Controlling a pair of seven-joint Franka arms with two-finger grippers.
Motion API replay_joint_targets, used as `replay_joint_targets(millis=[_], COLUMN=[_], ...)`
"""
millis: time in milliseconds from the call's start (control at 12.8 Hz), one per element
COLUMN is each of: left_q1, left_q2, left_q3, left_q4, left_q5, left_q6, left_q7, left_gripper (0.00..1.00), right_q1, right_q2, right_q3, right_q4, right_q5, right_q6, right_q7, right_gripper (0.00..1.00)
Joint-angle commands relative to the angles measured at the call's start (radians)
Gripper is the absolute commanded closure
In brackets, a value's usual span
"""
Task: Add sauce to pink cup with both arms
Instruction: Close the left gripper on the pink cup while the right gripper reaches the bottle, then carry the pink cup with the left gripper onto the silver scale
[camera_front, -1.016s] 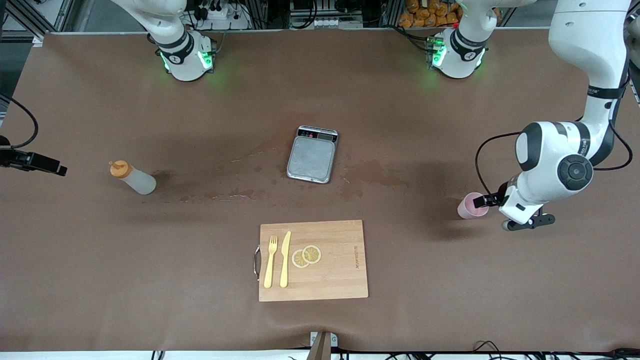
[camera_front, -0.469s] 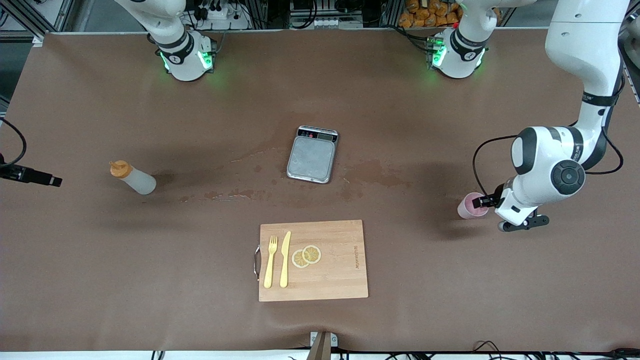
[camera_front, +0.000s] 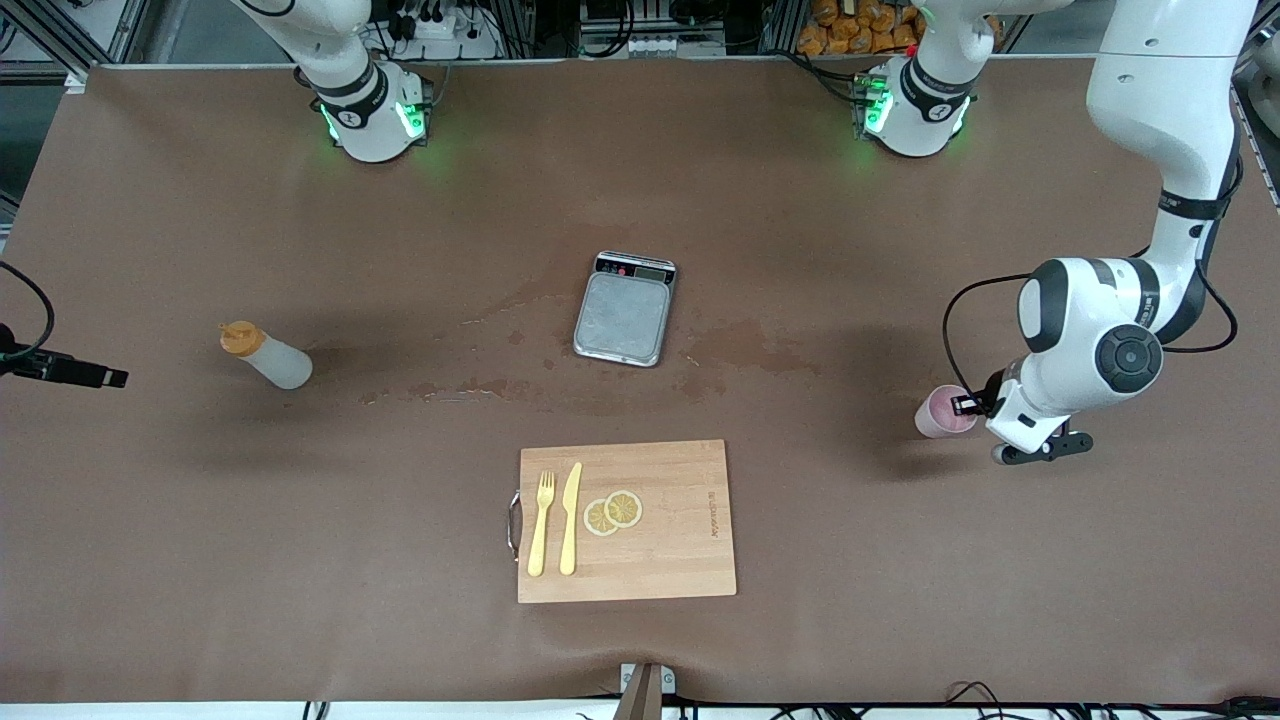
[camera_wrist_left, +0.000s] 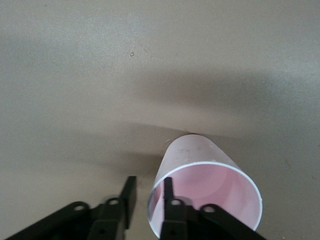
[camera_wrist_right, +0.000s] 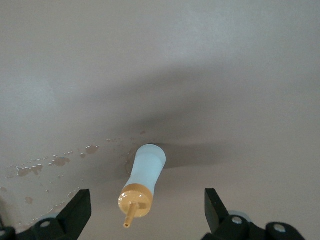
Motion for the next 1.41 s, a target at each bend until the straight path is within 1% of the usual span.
replay_joint_targets(millis=[0, 156, 313, 469, 547, 704, 860, 938, 1016, 1251, 1329], left_q1=[0.006, 0.005, 0.005, -0.003, -0.004, 0.002, -0.001, 0.002, -0.003, -0.004, -0.006], left_q2=[-0.002, -0.010, -0.028, -0.068, -0.083, -0.111, -0.131, -0.140, -0.149, -0.154, -0.153], left_q3=[-0.005, -0.005, -0.006, -0.008, -0.023, -0.077, -0.141, -0.167, -0.196, -0.316, -0.359], left_q4=[0.002, 0.002, 0.002, -0.001, 0.002, 0.007, 0.018, 0.022, 0.022, 0.028, 0.035], left_q5=[0.010, 0.010, 0.010, 0.010, 0.010, 0.010, 0.008, 0.008, 0.008, 0.008, 0.010], left_q6=[0.013, 0.013, 0.008, -0.009, -0.033, -0.045, -0.076, -0.085, -0.085, -0.090, -0.091], left_q7=[-0.008, -0.008, -0.001, 0.002, 0.004, -0.007, -0.068, -0.089, -0.123, -0.340, -0.429], left_gripper=[1.00, 1.00, 1.00, 1.00, 1.00, 1.00, 1.00, 1.00, 1.00, 1.00, 1.00], right_q1=[-0.065, -0.072, -0.089, -0.091, -0.091, -0.106, -0.114, -0.135, -0.143, -0.149, -0.149], right_q2=[0.047, 0.049, 0.051, 0.098, 0.136, 0.164, 0.205, 0.224, 0.241, 0.255, 0.271], right_q3=[0.017, 0.017, 0.017, 0.017, 0.017, 0.017, 0.017, 0.017, 0.017, 0.017, 0.017], right_q4=[0.034, 0.026, 0.025, 0.014, 0.017, 0.014, 0.014, 0.015, 0.015, 0.022, 0.020], right_q5=[0.023, 0.024, 0.047, 0.047, 0.049, 0.052, 0.052, 0.075, 0.131, 0.191, 0.237], right_q6=[-0.015, -0.019, -0.022, -0.022, -0.022, -0.025, -0.025, -0.027, -0.037, -0.123, -0.161], right_q7=[0.001, -0.005, -0.011, -0.014, -0.013, -0.004, -0.002, 0.010, 0.084, 0.435, 0.528], right_gripper=[0.00, 0.00, 0.00, 0.00, 0.00, 0.00, 0.00, 0.00, 0.00, 0.00, 0.00])
